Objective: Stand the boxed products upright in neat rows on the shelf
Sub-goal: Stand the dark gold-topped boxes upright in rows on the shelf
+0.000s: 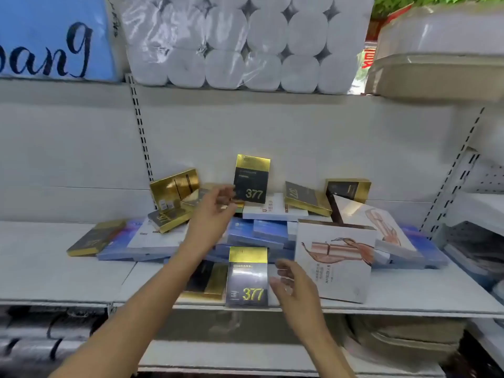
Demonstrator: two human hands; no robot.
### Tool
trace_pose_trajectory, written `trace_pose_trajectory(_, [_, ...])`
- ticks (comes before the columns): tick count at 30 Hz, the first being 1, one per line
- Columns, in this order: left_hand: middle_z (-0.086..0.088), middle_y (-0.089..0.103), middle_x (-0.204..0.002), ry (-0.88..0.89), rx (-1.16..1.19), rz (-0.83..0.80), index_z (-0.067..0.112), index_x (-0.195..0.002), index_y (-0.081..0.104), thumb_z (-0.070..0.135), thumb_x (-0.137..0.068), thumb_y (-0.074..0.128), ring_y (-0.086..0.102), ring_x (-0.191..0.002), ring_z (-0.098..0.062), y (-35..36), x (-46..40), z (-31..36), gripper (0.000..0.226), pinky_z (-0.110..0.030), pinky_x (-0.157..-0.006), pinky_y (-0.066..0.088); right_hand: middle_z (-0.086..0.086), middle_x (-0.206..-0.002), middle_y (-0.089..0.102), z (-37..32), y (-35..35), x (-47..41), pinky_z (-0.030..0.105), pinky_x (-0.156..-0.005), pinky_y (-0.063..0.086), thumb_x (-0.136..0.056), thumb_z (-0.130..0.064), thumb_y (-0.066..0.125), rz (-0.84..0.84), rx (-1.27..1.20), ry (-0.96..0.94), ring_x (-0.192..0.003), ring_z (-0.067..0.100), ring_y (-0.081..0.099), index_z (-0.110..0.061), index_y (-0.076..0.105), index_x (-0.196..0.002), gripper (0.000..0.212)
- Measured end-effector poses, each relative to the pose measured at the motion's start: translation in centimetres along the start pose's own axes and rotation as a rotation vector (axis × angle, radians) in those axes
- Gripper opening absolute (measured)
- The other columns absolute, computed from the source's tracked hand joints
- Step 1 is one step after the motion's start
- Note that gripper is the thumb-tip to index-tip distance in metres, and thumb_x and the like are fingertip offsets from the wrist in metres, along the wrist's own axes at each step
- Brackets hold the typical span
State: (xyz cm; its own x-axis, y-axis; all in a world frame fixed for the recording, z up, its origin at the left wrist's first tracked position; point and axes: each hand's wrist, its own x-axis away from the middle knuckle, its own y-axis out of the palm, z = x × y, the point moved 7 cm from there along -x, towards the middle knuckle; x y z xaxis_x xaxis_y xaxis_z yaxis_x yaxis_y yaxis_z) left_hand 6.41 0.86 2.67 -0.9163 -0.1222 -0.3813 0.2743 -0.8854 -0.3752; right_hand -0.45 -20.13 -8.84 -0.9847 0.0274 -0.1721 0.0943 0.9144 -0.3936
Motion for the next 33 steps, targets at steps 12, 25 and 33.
trace_pose_trajectory(12, [-0.008, 0.065, -0.131, -0.102, -0.454, 0.05, 0.019, -0.139, 0.044, 0.045, -0.096, 0.061, 0.061, -0.121, -0.032, 4.9, -10.2, -3.2, 0.053, -0.05, -0.098, 0.052, -0.026, -0.102, 0.064, 2.3, 5.1, -4.9, 0.017, -0.085, 0.053, -0.085, -0.027, 0.079, -0.259, -0.103, 0.169, -0.093, -0.001, 0.065, -0.037, 0.048, -0.123, 0.05])
trace_pose_trajectory(25, [0.0, 0.076, -0.105, -0.302, 0.559, 0.21, 0.021, -0.124, 0.056, 0.009, -0.092, 0.071, 0.074, -0.087, -0.013, 0.1, -5.7, -1.9, 0.037, -0.033, -0.077, 0.06, 0.001, -0.115, 0.074, 0.9, 3.1, -5.1, 0.032, -0.08, 0.061, -0.074, -0.012, 0.083, -0.253, -0.662, 0.134, -0.106, 0.018, 0.071, -0.02, 0.059, -0.123, 0.055])
trace_pose_trajectory(33, [-0.006, 0.073, -0.112, -0.25, 0.531, 0.409, 0.016, -0.115, 0.057, -0.001, -0.095, 0.061, 0.069, -0.104, -0.024, -9.9, 1.6, -3.6, 0.026, -0.04, -0.091, 0.057, 0.002, -0.114, 0.074, -6.4, 4.7, -6.2, 0.036, -0.084, 0.056, -0.085, -0.007, 0.071, -0.373, -0.719, -0.026, -0.109, 0.022, 0.069, -0.023, 0.064, -0.118, 0.037])
